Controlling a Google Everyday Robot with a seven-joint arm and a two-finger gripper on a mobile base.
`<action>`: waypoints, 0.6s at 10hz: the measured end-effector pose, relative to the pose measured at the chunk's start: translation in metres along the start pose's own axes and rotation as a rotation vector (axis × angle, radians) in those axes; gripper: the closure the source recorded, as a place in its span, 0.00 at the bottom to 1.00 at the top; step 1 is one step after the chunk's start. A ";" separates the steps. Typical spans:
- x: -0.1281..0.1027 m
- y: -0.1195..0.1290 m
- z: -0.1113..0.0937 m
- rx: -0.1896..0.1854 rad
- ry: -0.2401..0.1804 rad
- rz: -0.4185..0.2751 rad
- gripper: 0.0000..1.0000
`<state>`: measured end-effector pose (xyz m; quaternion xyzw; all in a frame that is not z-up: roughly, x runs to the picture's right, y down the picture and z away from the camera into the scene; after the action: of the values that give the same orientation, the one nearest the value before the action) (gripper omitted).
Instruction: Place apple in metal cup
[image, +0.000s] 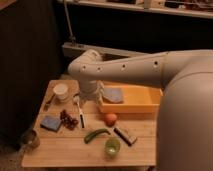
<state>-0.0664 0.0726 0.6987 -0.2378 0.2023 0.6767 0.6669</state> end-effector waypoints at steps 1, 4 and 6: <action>0.005 -0.024 -0.010 -0.035 -0.038 0.009 0.35; 0.017 -0.069 -0.027 -0.137 -0.098 0.013 0.35; 0.019 -0.073 -0.030 -0.147 -0.106 0.013 0.35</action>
<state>0.0084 0.0725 0.6669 -0.2488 0.1180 0.7056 0.6529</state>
